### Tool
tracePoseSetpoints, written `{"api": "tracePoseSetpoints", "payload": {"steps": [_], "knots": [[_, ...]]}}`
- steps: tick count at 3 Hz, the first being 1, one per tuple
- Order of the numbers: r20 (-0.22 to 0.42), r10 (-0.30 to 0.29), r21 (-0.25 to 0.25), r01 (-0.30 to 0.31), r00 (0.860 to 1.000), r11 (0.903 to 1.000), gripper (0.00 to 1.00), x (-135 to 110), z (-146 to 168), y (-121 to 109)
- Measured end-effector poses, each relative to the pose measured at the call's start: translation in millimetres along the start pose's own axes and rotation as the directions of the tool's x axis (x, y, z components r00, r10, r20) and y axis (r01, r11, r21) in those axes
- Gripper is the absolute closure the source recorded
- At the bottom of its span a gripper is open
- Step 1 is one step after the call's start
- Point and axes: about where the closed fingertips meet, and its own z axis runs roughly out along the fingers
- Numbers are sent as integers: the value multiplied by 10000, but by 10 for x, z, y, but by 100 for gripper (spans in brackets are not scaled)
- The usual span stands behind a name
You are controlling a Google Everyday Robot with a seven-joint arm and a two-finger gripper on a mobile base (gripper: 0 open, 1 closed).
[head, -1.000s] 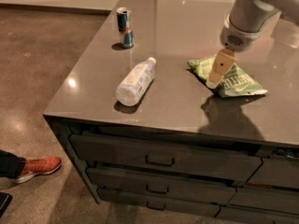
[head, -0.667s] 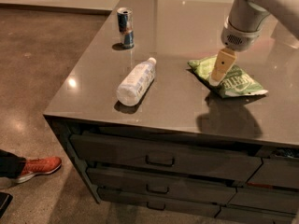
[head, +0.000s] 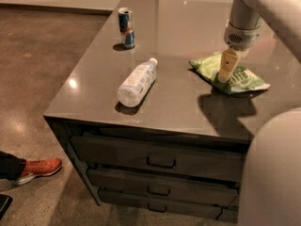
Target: Move green jalapeno chip bag near blue plastic bottle
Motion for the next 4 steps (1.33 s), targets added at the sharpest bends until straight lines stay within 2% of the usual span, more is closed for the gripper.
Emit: {"api": "tracePoseSetpoints", "payload": {"steps": [1,2,3,4], "knots": [[-101,-255,-102,254,9996,9996,47,-56,0,18],[184,-1028,-282,1033,9945,9943,78,-140,-119,198],[569,-1691,-460,1718,9840,9841,99,-195,-254,402],[1365,-2653,-924,2789,9545,9559,100,-231,-432,833]]}}
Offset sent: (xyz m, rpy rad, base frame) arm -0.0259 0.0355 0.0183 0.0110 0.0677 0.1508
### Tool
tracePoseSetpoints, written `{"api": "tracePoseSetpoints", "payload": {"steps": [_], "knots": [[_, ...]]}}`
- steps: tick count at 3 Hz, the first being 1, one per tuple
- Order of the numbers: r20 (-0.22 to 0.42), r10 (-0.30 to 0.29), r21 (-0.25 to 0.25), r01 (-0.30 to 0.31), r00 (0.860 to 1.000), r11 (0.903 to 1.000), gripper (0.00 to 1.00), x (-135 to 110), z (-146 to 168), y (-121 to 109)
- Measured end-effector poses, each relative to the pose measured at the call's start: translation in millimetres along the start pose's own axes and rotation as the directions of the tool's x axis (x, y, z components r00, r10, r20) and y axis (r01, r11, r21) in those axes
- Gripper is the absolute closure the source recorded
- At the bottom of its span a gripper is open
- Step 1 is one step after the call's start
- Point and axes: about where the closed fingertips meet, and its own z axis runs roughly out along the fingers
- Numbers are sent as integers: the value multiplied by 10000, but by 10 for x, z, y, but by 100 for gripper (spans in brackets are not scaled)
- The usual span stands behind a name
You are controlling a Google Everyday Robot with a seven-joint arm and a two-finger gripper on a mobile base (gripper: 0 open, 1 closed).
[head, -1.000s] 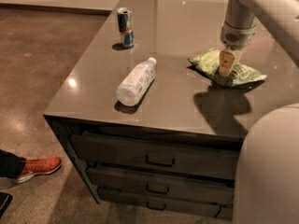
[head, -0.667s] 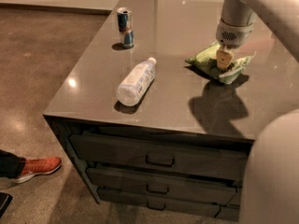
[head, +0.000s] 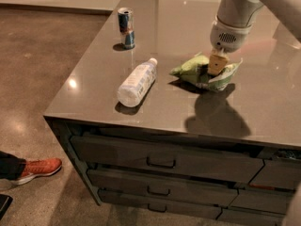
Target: Move green jalapeno chip bag near blue plastic bottle
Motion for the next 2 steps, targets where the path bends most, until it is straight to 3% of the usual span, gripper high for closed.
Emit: {"api": "tracePoseSetpoints", "payload": {"steps": [2], "knots": [[921,-1010,-753,1080,9906,9913,100,-220,-68,511]]}}
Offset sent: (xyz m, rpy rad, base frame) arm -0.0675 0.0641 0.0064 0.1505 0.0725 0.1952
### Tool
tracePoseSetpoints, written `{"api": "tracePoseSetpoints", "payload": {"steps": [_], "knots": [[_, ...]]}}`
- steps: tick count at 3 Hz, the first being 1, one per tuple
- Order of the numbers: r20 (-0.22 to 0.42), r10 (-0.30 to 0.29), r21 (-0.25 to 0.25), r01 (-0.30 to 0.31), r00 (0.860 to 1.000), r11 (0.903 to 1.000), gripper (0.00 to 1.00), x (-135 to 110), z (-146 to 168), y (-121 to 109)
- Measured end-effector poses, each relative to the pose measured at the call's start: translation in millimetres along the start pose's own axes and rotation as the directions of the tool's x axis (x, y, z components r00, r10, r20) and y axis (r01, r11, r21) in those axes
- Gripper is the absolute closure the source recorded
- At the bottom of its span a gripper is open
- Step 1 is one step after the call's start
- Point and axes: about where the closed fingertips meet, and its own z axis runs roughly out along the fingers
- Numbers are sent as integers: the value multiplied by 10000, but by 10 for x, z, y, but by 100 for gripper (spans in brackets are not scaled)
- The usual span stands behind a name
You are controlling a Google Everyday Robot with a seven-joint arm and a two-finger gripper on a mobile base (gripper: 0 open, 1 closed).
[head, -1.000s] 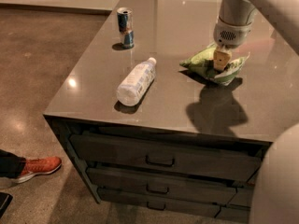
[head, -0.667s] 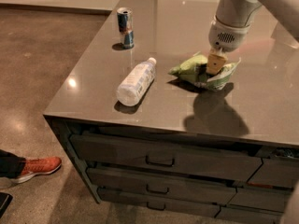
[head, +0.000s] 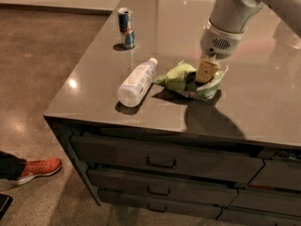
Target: Move green jalapeno chip bag near blue plastic bottle
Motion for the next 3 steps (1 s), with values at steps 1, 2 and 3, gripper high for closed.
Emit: {"api": "tracePoseSetpoints", "payload": {"steps": [1,2,3], "knots": [[199,-305,-383,312,9993,9988,87,-45,21,155],[449,-547,-610,574,9975,9965,63,-51,21,300],[560,-579,-520,608,9967,9968,32,-85,31,287]]}}
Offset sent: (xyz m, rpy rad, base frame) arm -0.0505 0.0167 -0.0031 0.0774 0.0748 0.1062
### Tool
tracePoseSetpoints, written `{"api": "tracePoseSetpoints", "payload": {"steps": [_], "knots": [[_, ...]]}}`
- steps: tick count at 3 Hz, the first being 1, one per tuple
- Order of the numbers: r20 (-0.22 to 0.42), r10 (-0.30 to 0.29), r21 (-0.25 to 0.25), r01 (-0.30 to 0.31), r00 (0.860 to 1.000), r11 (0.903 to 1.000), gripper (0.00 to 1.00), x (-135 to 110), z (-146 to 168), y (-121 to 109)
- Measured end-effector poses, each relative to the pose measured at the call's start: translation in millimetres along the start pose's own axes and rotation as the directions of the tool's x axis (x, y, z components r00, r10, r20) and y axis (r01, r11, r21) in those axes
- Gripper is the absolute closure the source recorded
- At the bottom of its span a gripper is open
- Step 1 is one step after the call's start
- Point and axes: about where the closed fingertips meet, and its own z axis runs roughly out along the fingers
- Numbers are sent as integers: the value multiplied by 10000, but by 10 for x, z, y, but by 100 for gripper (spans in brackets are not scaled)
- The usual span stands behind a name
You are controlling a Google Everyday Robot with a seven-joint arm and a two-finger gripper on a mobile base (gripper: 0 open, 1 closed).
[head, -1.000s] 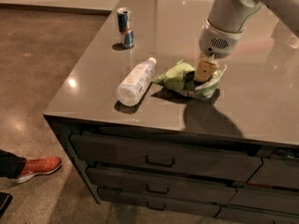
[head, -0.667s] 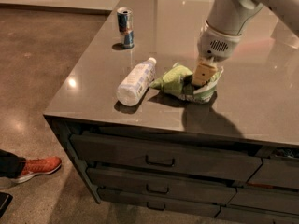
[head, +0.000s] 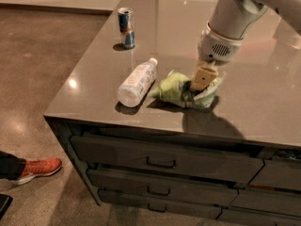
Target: Move green jalapeno chip bag near blue plastic bottle
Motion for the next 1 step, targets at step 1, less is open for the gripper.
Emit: {"api": "tracePoseSetpoints", "payload": {"steps": [1], "knots": [[54,-15,65,14,10000,10000,2,-21,7,-15]]}}
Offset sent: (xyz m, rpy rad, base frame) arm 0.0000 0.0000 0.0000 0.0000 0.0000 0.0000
